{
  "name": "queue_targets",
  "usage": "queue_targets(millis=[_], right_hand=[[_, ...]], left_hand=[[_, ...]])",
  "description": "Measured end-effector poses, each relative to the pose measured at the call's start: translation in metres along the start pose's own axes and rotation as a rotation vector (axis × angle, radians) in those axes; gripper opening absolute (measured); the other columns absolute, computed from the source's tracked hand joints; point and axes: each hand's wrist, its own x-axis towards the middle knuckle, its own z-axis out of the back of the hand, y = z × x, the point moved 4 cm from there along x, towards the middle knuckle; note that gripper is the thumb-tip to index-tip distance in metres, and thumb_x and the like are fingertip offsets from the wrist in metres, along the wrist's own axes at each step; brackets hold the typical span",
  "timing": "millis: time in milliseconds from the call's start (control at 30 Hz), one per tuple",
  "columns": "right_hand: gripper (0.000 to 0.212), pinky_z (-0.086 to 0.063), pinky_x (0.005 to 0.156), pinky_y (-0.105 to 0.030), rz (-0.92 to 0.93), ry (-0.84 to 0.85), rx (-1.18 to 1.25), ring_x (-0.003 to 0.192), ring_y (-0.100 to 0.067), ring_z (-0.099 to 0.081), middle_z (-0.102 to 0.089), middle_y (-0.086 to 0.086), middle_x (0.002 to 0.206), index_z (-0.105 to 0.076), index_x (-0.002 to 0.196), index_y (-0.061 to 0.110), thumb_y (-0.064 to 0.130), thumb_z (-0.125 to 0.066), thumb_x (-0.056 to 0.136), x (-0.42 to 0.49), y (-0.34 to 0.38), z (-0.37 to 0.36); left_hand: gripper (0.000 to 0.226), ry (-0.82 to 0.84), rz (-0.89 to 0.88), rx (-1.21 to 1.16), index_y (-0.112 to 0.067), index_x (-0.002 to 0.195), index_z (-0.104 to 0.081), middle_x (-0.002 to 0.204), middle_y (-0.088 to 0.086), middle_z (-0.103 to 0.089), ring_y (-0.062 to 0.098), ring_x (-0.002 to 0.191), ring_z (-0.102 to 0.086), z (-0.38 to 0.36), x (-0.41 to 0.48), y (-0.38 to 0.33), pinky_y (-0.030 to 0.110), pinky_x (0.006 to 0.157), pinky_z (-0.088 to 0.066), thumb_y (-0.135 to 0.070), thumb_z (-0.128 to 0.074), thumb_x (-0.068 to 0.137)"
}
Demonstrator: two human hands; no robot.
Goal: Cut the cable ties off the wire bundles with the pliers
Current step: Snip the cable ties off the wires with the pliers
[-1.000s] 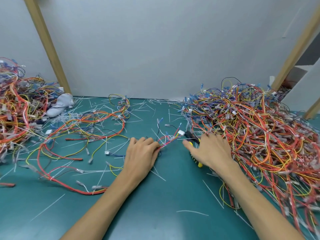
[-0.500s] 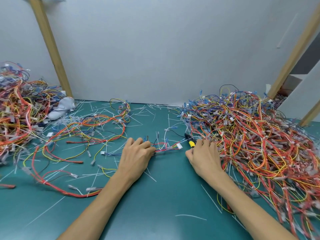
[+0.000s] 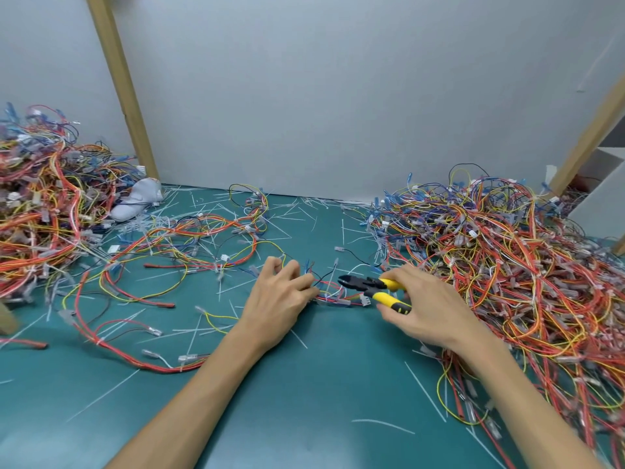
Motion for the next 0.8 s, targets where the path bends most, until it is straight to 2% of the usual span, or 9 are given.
queue_targets(millis=[133,233,333,433,500,633,733,800], right_hand=[[0.051,-0.046,0.083,-0.029,0.048,0.057,-0.078,0.115,-0.010,-0.054,-0.058,0.015,0.118,-0.055,0.123,0.032,0.060,-0.053,0.080,0.005,0.000,-0.005],[0.058,-0.046,0.079,-0.029,0.079,0.076,-0.080,0.113,-0.013,-0.056,-0.058,0.013,0.114,-0.055,0.123,0.031,0.064,-0.046,0.077,0.010,0.006,-0.008],[0.059,-0.046,0.080,-0.030,0.113,0.070,-0.075,0.119,-0.016,-0.056,-0.061,0.010,0.117,-0.057,0.121,0.031,0.065,-0.043,0.074,0.013,0.008,-0.013],[0.062,-0.040,0.067,-0.026,0.125,0.043,-0.074,0.104,-0.013,-0.060,-0.059,0.015,0.104,-0.058,0.117,0.033,0.068,-0.037,0.070,0.012,0.009,-0.016],[0.060,-0.041,0.065,-0.026,0.126,0.020,-0.060,0.094,-0.012,-0.059,-0.058,0.016,0.098,-0.060,0.115,0.033,0.069,-0.038,0.072,0.010,0.009,-0.017],[0.049,-0.047,0.066,-0.030,0.129,-0.020,-0.012,0.086,-0.011,-0.060,-0.063,0.016,0.091,-0.064,0.107,0.033,0.070,-0.047,0.079,0.005,0.014,-0.020],[0.045,-0.046,0.064,-0.030,0.110,-0.028,-0.012,0.080,-0.012,-0.060,-0.065,0.013,0.085,-0.065,0.100,0.031,0.069,-0.048,0.082,0.003,0.016,-0.023],[0.045,-0.045,0.062,-0.032,0.065,0.021,0.019,0.072,-0.014,-0.057,-0.063,0.008,0.075,-0.064,0.091,0.028,0.069,-0.046,0.083,0.003,0.015,-0.025]], left_hand=[[0.030,-0.016,0.000,-0.003,-0.024,0.073,-0.067,0.065,-0.008,-0.047,0.020,0.072,-0.052,-0.001,-0.002,0.000,0.035,0.074,-0.030,-0.011,-0.045,0.090],[0.031,-0.022,-0.001,0.000,-0.024,0.074,-0.068,0.066,-0.008,-0.047,0.020,0.073,-0.053,-0.002,-0.002,0.000,0.035,0.075,-0.030,-0.009,-0.046,0.090],[0.024,-0.022,0.001,-0.002,-0.024,0.075,-0.068,0.067,-0.008,-0.047,0.021,0.073,-0.053,-0.003,-0.003,0.001,0.036,0.076,-0.030,-0.009,-0.055,0.087],[0.026,-0.026,0.004,0.004,-0.024,0.073,-0.067,0.068,-0.008,-0.048,0.021,0.074,-0.053,-0.004,-0.003,0.001,0.036,0.077,-0.030,-0.007,-0.052,0.088],[0.032,-0.033,0.011,-0.003,-0.024,0.073,-0.067,0.069,-0.008,-0.048,0.021,0.075,-0.053,-0.004,-0.003,0.001,0.037,0.078,-0.030,-0.008,-0.045,0.090],[0.038,-0.065,0.042,-0.047,-0.025,0.075,-0.069,0.071,-0.006,-0.051,0.022,0.073,-0.055,-0.001,-0.002,0.001,0.038,0.080,-0.032,-0.008,-0.039,0.091],[0.024,-0.072,0.111,-0.141,-0.027,0.079,-0.071,0.076,-0.005,-0.056,0.024,0.076,-0.056,-0.001,-0.003,0.004,0.039,0.083,-0.033,-0.009,-0.056,0.085],[0.012,-0.002,0.213,-0.315,-0.029,0.085,-0.072,0.087,-0.007,-0.059,0.024,0.086,-0.057,-0.005,-0.006,0.004,0.039,0.089,-0.032,-0.021,-0.064,0.081]])
